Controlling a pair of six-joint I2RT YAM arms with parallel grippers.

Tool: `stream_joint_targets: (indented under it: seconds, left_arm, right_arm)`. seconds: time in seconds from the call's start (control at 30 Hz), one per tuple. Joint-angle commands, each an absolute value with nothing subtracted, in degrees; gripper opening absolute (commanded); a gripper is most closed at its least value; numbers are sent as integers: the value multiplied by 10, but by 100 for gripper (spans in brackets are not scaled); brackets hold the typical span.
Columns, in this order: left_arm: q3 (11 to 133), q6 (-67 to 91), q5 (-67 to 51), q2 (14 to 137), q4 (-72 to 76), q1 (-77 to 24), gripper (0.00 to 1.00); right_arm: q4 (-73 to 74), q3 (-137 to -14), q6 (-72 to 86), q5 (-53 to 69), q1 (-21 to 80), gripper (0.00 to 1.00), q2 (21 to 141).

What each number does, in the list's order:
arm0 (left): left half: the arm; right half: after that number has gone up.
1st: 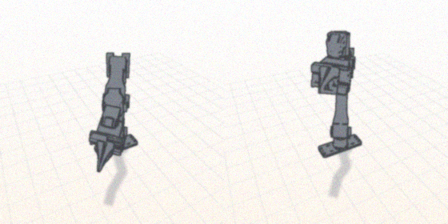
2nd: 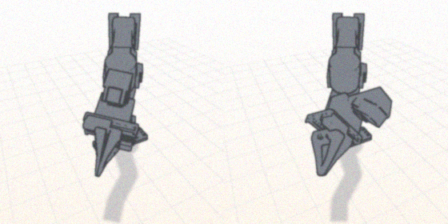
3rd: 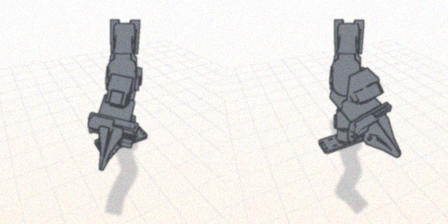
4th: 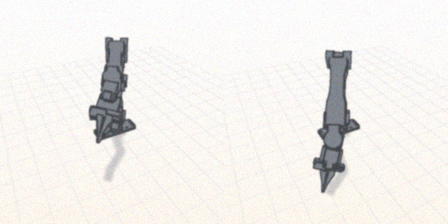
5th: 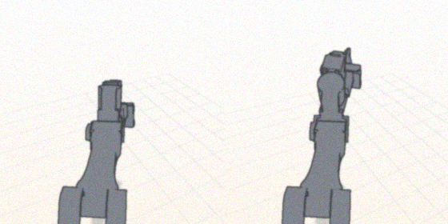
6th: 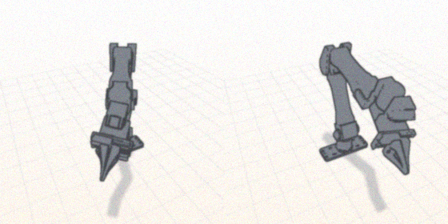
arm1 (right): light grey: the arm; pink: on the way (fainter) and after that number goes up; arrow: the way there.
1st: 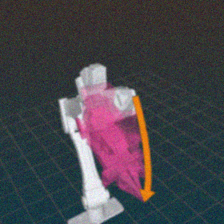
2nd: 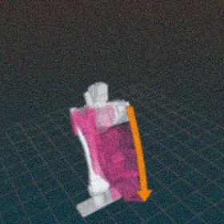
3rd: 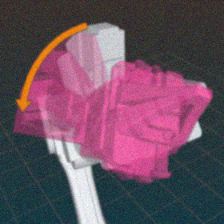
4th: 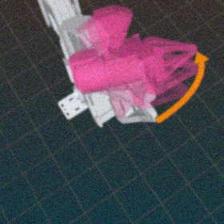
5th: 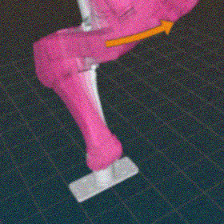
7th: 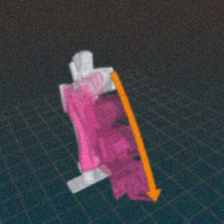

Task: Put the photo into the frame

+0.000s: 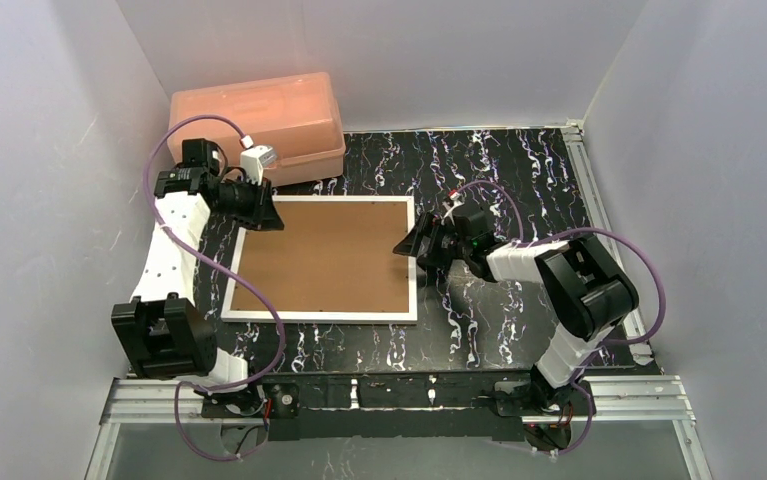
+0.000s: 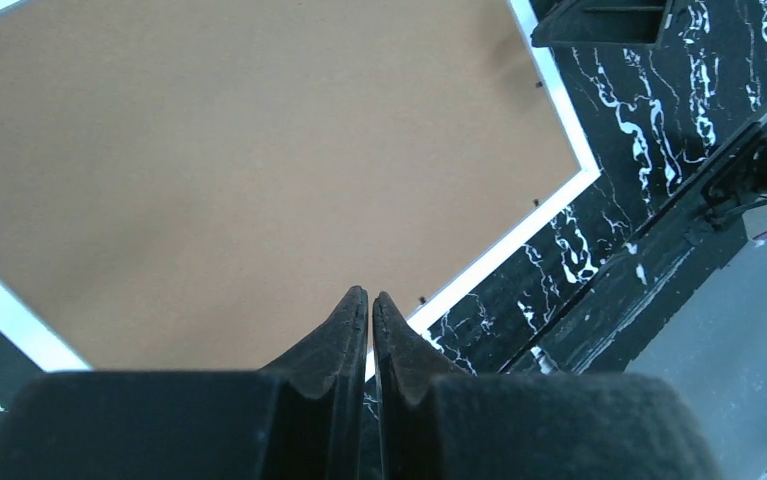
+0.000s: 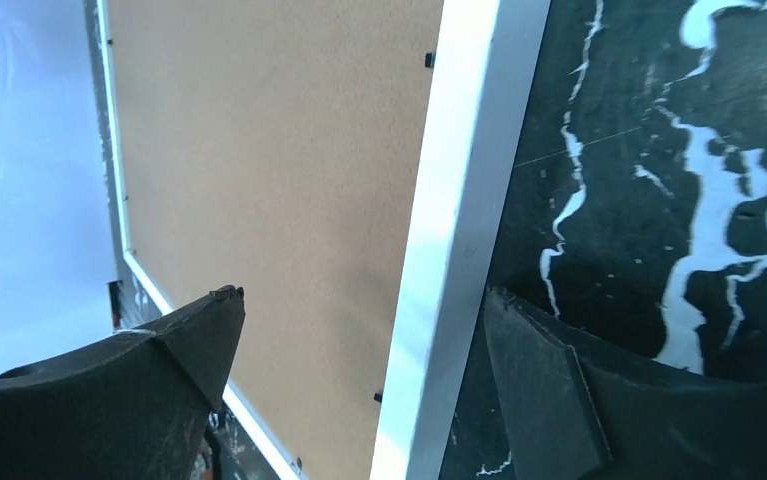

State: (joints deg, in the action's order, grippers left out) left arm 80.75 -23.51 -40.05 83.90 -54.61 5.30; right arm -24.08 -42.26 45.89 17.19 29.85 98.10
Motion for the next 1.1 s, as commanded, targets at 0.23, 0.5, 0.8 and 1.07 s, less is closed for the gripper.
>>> stream_joint_targets:
  seconds: [0.23,0.5,0.8,1.07]
  left_arm:
    - [797,-266,-348,836,-588,88,21]
    - [824,-393,-158,918,-564,197,22]
    - [666,-396,-42,946,-370,192,22]
    - [612,-377,-32,998,-258,144,28]
  right_arm:
    - [-56,-427,401,92,307,93,951]
    - [-64,-435,402,91,311,97,970]
    - [-12,-480,409,-17,355,99,965]
    - [5,-481,458,-73,384,99,975]
